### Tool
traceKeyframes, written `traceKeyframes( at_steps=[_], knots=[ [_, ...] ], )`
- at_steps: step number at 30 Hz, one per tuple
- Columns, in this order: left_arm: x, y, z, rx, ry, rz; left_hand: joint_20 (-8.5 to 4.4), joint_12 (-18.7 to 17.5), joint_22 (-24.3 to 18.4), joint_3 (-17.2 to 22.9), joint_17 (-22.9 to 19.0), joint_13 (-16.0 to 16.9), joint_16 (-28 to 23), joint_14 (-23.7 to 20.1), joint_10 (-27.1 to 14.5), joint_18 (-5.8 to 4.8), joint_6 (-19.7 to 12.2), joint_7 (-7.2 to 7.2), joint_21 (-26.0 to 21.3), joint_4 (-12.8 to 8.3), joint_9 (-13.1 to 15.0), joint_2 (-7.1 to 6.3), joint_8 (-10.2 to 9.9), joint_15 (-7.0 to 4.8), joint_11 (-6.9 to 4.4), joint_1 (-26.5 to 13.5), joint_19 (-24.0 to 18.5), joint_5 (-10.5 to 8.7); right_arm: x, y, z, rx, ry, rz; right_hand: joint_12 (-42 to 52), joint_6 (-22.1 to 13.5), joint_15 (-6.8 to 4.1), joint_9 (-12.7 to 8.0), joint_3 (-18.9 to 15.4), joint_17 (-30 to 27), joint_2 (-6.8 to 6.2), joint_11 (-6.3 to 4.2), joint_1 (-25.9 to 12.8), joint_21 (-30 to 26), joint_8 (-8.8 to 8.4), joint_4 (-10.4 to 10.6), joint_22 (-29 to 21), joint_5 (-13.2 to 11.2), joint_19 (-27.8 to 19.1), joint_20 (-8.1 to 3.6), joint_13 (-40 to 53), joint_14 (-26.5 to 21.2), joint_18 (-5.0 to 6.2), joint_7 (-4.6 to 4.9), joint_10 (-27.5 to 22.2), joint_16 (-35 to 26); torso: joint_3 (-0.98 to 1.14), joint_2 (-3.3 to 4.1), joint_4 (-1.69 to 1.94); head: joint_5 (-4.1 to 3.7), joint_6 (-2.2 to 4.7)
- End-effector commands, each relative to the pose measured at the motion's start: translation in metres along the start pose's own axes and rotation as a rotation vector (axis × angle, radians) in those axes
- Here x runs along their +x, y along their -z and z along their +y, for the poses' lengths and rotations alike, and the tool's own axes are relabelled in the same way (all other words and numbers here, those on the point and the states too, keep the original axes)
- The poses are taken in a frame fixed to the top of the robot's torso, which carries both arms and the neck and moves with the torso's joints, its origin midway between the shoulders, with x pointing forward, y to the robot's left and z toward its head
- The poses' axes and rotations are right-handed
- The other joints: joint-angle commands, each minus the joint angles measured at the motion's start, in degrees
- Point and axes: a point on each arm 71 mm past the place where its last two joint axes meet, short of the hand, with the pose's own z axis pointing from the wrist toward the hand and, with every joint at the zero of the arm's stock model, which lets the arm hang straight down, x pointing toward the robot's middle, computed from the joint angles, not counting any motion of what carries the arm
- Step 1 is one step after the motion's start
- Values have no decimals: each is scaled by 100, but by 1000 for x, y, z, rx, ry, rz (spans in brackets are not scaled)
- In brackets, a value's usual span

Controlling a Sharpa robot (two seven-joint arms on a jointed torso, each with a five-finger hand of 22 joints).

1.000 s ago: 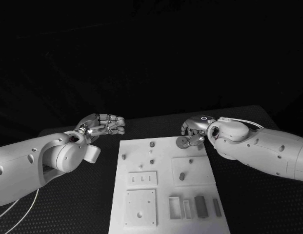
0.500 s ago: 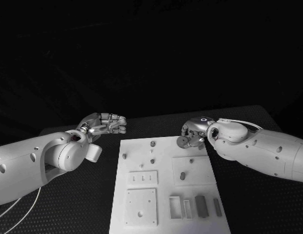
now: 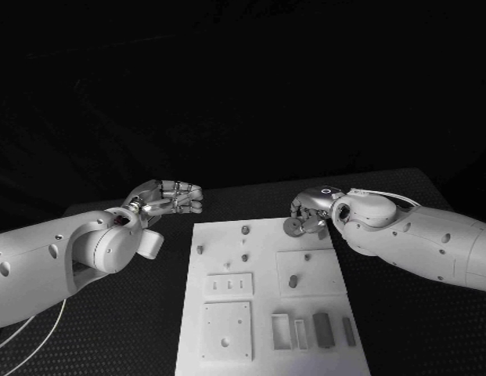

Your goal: Assemble the parts on the task board

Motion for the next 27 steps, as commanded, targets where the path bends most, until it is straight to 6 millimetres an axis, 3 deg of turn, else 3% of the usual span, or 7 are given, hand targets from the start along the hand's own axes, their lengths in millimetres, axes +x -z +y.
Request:
traceKeyframes(
  at_steps=[1, 10, 27],
  knots=[
    [2, -1, -2, 11, 8, 13, 36, -36, -8, -31, 6, -6, -32, 16, 51, 114, 18, 121, -30, 9, -6, -19, -11, 39, 2, -43, 11, -32, 11, 1, 1, -7, 21, 61, -2, 60, -25, 3, -11, -2, 118, -38, 15, 42, 44, -70, 122, 13, -43, 9, 9, -11, 88, 4, -8, 36, -1, 1, -4, 6, -8],
    [2, -1, -2, 10, 7, 12, 36, -39, -9, -32, 8, -7, -34, 16, 51, 114, 17, 121, -32, 9, -7, -19, -13, 39, 3, -42, 11, -32, 15, 1, 3, -12, 93, 43, -3, 183, -31, 27, -54, -7, 122, -47, 76, 77, 105, -333, 121, 13, -46, 12, 31, 2, 88, -8, 45, 56, 2, -2, -7, 9, -20],
    [2, -1, -2, 9, 7, 12, 37, -47, -9, -35, 10, -9, -40, 16, 50, 113, 13, 123, -35, 11, -9, -18, -18, 40, 5, -46, 13, -33, 32, -1, 0, 5, 128, 117, -41, 187, -32, 11, -62, -25, 129, -47, 45, 85, 88, -337, 107, 13, -47, 29, 21, 14, 88, -8, 92, 60, 6, -2, 2, 5, -29]
  ],
)
